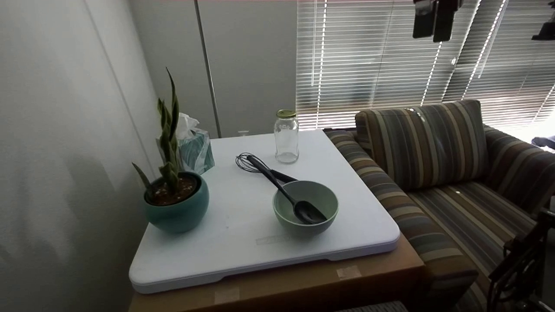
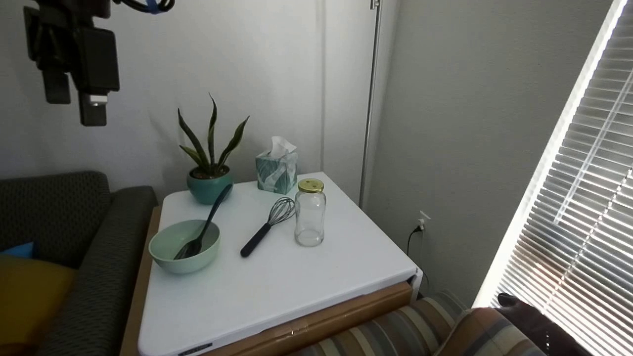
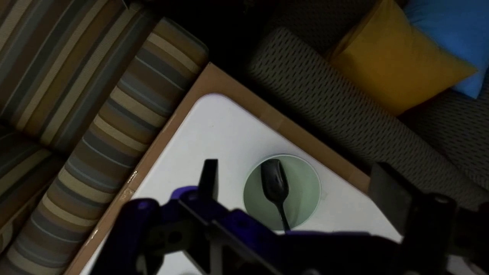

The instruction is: Move the whisking spoon to the right of the table

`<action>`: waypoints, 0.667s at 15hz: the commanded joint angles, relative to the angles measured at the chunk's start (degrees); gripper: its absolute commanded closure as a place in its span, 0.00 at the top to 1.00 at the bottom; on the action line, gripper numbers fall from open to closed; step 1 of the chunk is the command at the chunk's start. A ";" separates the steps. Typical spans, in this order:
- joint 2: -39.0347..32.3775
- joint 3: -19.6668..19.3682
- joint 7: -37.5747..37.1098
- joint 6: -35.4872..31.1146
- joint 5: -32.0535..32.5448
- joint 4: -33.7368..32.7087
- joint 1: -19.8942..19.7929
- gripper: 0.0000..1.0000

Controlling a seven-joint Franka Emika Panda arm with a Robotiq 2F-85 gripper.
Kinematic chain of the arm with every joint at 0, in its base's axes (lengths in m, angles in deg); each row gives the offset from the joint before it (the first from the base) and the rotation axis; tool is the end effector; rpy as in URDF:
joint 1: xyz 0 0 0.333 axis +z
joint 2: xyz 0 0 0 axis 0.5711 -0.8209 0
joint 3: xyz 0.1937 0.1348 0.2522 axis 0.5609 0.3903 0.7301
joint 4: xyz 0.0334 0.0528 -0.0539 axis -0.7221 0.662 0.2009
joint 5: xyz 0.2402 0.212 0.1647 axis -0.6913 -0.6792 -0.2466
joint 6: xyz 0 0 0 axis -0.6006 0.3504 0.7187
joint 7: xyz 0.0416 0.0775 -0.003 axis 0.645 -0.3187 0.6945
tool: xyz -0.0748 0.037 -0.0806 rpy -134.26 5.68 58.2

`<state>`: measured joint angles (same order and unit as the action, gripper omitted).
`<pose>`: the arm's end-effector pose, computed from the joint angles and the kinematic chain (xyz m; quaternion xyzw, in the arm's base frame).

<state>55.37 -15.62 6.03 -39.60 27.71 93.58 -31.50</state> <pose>0.4267 0.0489 0.4876 -0.9946 -0.0239 0.0799 0.0615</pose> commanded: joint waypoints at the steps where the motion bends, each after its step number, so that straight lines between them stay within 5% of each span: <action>1: 0.81 0.41 1.50 -2.16 0.03 0.36 0.10 1.00; 10: -3.63 1.21 8.45 -19.72 0.51 2.52 1.56 1.00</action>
<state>53.93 -14.27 11.36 -54.54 28.22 95.12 -30.09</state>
